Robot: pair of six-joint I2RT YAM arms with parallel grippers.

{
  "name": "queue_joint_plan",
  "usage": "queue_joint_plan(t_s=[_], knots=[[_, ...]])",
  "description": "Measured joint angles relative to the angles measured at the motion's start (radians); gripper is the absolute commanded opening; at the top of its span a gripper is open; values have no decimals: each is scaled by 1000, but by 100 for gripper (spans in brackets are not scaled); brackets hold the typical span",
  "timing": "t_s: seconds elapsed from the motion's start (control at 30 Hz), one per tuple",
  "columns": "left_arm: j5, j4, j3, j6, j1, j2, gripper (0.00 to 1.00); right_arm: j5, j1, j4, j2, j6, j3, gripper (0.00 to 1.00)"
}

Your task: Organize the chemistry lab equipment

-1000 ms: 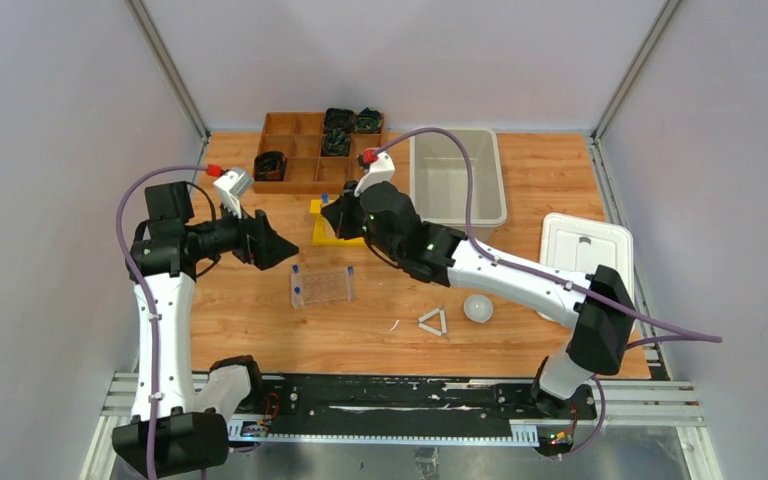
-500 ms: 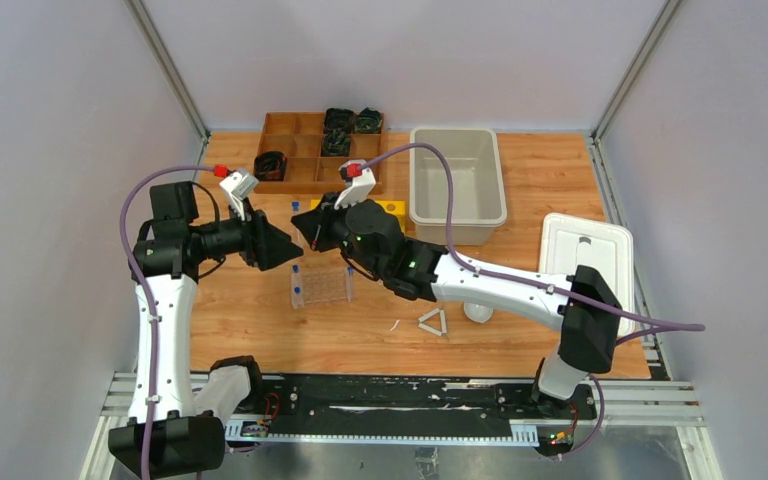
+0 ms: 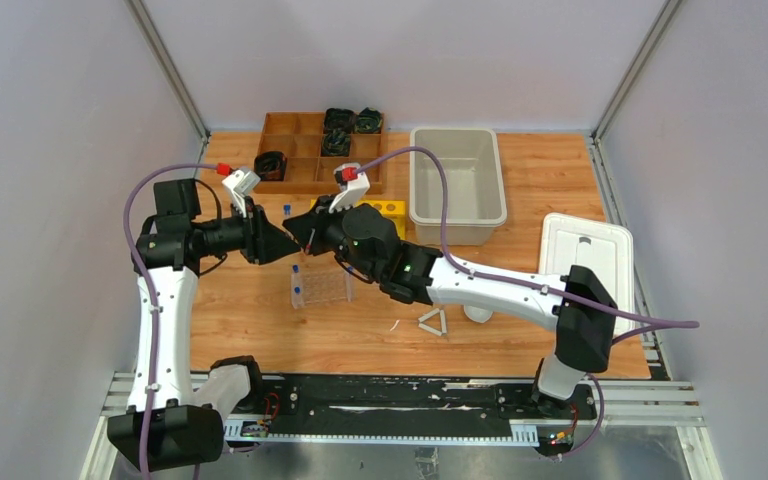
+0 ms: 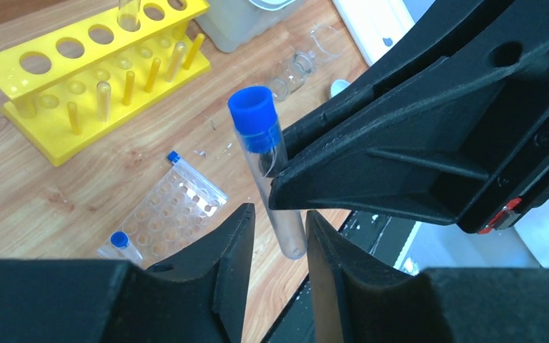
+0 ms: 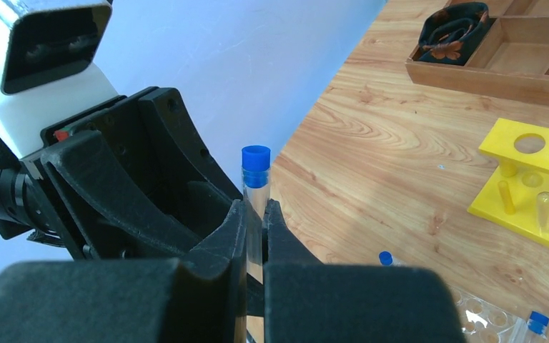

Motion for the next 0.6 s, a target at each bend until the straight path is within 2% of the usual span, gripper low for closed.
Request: queue_joint_plan(t_s=[0.07, 0.13, 0.2, 0.27, 0.33, 0.6], knots=[[-1, 0, 0, 3, 0, 1, 29, -10, 0, 0, 6, 0, 0, 2], [0, -3, 0, 10, 0, 2, 19, -15, 0, 1, 9, 0, 0, 12], [-14, -6, 0, 14, -2, 4, 10, -18, 0, 2, 11, 0, 0, 26], [-21, -7, 0, 21, -1, 6, 6, -25, -2, -12, 13, 1, 11, 38], [-27, -4, 0, 36, -2, 6, 4, -49, -10, -59, 27, 9, 54, 45], [-45, 4, 0, 95, -3, -9, 0, -182, -82, -302, 77, 13, 270, 41]])
